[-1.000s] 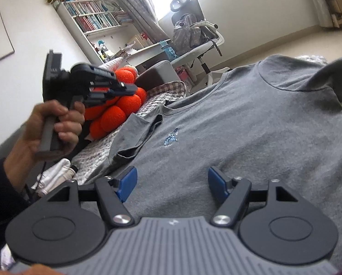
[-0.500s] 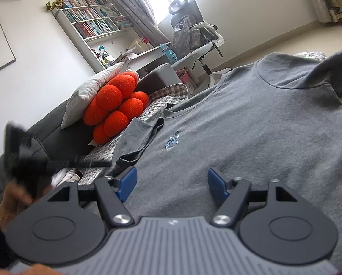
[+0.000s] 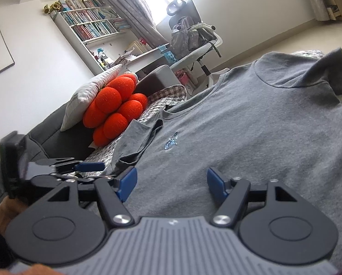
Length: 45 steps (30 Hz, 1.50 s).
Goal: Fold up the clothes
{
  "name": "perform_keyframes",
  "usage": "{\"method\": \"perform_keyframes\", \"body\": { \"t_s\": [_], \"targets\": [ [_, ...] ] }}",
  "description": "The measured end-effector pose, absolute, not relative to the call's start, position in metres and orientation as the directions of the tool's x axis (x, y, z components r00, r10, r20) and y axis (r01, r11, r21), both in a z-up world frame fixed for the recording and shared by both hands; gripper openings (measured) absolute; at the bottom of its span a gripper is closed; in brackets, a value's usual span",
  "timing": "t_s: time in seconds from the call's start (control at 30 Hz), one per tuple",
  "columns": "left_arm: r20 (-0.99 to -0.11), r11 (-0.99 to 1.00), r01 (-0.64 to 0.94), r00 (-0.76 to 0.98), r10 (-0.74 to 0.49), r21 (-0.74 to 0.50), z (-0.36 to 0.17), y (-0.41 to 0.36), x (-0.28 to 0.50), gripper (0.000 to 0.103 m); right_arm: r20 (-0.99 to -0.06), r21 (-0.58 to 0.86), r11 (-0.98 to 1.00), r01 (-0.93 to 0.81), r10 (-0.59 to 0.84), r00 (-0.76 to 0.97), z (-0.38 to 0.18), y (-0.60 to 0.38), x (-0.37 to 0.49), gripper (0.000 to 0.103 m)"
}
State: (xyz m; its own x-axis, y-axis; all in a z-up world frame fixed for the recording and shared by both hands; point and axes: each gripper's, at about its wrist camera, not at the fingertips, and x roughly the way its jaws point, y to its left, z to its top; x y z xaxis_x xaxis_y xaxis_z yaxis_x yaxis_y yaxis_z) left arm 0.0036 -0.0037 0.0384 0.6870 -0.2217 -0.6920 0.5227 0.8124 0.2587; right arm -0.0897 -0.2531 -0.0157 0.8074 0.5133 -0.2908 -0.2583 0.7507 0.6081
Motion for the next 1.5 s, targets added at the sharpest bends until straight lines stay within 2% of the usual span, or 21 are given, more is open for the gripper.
{"method": "perform_keyframes", "body": {
  "t_s": [0.17,0.23,0.27,0.3,0.47,0.7,0.8,1.03,1.13,1.23,1.37,1.5],
  "targets": [
    [-0.699,0.791,0.538,0.684,-0.209,0.290,0.029,-0.014,0.009,0.068,-0.272,0.627,0.732,-0.266,0.526,0.806,-0.017,-0.258,-0.091,0.070],
    [-0.694,0.793,0.531,0.691,-0.203,0.297,0.028,-0.015,0.011,0.045,-0.265,0.634,0.725,-0.268,0.529,0.806,-0.017,-0.260,-0.091,0.070],
    [-0.692,0.798,0.523,0.695,-0.196,0.299,0.028,-0.015,0.012,0.026,-0.262,0.637,0.723,-0.269,0.530,0.806,-0.017,-0.260,-0.092,0.070],
    [-0.691,0.804,0.511,0.700,-0.184,0.304,0.027,-0.015,0.014,0.014,-0.259,0.638,0.721,-0.270,0.531,0.807,-0.016,-0.260,-0.092,0.070],
    [-0.684,0.858,0.469,0.698,-0.213,0.211,0.034,-0.003,0.022,0.009,-0.252,0.645,0.715,-0.270,0.532,0.808,-0.016,-0.260,-0.092,0.070],
    [-0.665,0.929,0.368,0.686,-0.297,-0.035,0.045,0.022,0.032,0.009,-0.244,0.651,0.710,-0.269,0.532,0.811,-0.016,-0.258,-0.093,0.070],
    [-0.659,0.938,0.330,0.684,-0.313,-0.103,0.045,0.029,0.037,0.009,-0.243,0.652,0.709,-0.269,0.531,0.812,-0.016,-0.258,-0.092,0.070],
    [-0.658,0.953,0.218,0.690,-0.302,-0.209,0.051,0.028,0.054,0.008,-0.243,0.652,0.710,-0.268,0.529,0.813,-0.016,-0.260,-0.093,0.070],
    [-0.662,0.940,0.123,0.681,-0.314,-0.319,0.052,0.030,0.064,0.007,-0.238,0.656,0.706,-0.268,0.530,0.814,-0.017,-0.260,-0.094,0.070],
    [-0.650,0.909,0.074,0.675,-0.348,-0.409,0.045,0.026,0.071,0.001,-0.233,0.660,0.701,-0.268,0.531,0.814,-0.017,-0.261,-0.093,0.070],
    [-0.664,0.887,0.069,0.636,-0.392,-0.457,0.035,0.016,0.080,0.002,-0.233,0.662,0.700,-0.269,0.533,0.813,-0.016,-0.261,-0.094,0.070],
    [-0.649,0.900,0.117,0.655,-0.388,-0.420,0.052,0.031,0.063,0.003,-0.234,0.663,0.697,-0.272,0.539,0.809,-0.016,-0.262,-0.093,0.070]
  ]
}}
